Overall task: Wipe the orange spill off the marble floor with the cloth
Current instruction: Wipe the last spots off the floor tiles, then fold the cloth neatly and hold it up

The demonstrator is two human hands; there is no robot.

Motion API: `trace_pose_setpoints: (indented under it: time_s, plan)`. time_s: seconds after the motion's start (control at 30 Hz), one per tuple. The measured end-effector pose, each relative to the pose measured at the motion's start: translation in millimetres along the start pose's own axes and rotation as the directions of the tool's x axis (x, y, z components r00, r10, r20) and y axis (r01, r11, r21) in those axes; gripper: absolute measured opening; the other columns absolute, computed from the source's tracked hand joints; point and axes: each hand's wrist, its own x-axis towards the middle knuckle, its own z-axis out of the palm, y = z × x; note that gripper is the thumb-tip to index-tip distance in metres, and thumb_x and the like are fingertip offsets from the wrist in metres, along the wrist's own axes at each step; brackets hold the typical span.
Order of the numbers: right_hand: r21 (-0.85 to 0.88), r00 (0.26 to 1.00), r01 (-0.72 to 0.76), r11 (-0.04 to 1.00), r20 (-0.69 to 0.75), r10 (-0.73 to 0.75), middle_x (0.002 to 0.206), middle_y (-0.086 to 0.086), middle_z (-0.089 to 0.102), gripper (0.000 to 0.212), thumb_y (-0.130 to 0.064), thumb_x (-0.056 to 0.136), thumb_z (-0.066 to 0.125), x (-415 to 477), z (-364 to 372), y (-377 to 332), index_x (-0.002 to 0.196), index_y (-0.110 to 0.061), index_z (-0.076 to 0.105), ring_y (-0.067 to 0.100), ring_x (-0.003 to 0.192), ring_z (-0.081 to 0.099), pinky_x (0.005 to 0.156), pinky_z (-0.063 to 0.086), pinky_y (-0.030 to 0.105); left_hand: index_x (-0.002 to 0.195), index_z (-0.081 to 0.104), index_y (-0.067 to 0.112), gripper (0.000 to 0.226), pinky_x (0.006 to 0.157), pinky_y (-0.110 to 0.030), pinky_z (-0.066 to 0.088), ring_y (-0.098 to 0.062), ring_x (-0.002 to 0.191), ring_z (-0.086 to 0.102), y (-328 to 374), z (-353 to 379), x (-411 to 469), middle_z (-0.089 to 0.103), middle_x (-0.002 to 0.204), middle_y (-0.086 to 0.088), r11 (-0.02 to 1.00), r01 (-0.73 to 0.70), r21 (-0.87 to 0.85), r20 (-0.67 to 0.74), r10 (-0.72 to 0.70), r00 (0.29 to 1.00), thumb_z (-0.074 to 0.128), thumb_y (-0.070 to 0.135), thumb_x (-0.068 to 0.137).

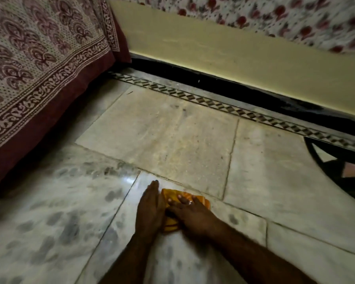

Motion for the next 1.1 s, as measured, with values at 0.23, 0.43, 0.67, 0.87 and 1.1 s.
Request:
trace_pose_setpoints:
  time_s: [0.23,0.43,0.67,0.87,1.1]
  plan:
    - [0.625,0.887,-0.174,0.761,-0.237,0.397,0.098,-0.009,0.070,0.033,-0.030,0.077,0.063,-112.6,-63.5,35.6,0.109,-0.038,0.061,0.009,0.087,0.066,0.079,0.054,0.033,0.128,0.065,0.014,0.037,0.089,-0.036,0.050,-0.030,0.108,0.062,80.1,30.7,-31.2,0.066,0.122,-0.011,0.850,0.420,-0.318,0.455,-0.252,0.854,0.053,0.036,0.101]
    - [0.657,0.924,-0.104,0.747,-0.214,0.317,0.128,-0.010,0.065,0.049,-0.023,0.090,0.070,-188.1,-109.4,33.5,0.135,-0.035,0.058,0.008,0.114,0.062,0.100,0.052,0.033,0.099,0.076,0.004,0.053,0.080,-0.049,0.058,-0.036,0.094,0.071,162.1,36.9,-66.8,0.072,0.104,-0.023,0.423,0.685,-0.593,0.745,-0.033,0.666,0.054,0.052,0.094]
    - [0.841,0.858,-0.057,0.538,-0.234,0.457,0.119,0.010,0.067,0.027,-0.027,0.097,0.058,-256.6,-146.9,34.8,0.123,-0.019,0.061,0.026,0.107,0.066,0.094,0.057,0.045,0.139,0.057,0.007,0.058,0.114,-0.061,0.034,-0.044,0.136,0.046,190.9,27.4,-90.4,0.053,0.143,-0.025,0.387,0.709,-0.590,0.798,0.147,0.584,0.062,0.043,0.094]
    - [0.867,0.780,0.010,0.498,-0.319,0.539,0.097,0.004,0.074,0.018,-0.011,0.094,0.064,-294.0,-195.3,49.8,0.108,-0.020,0.072,0.020,0.088,0.071,0.074,0.061,0.029,0.140,0.053,0.008,0.069,0.109,-0.056,0.043,-0.044,0.127,0.056,216.5,21.7,-112.5,0.060,0.137,-0.022,0.710,0.524,-0.472,0.852,0.213,0.478,0.075,0.028,0.078]
    - [0.899,0.778,-0.027,0.438,-0.256,0.574,0.108,0.009,0.076,0.023,-0.025,0.092,0.068,-296.7,-196.4,69.2,0.111,-0.013,0.074,0.027,0.104,0.071,0.086,0.059,0.034,0.129,0.063,0.006,0.051,0.105,-0.060,0.046,-0.046,0.121,0.058,263.5,27.7,-131.7,0.063,0.131,-0.025,0.696,0.458,-0.553,0.813,0.331,0.479,0.071,0.013,0.079]
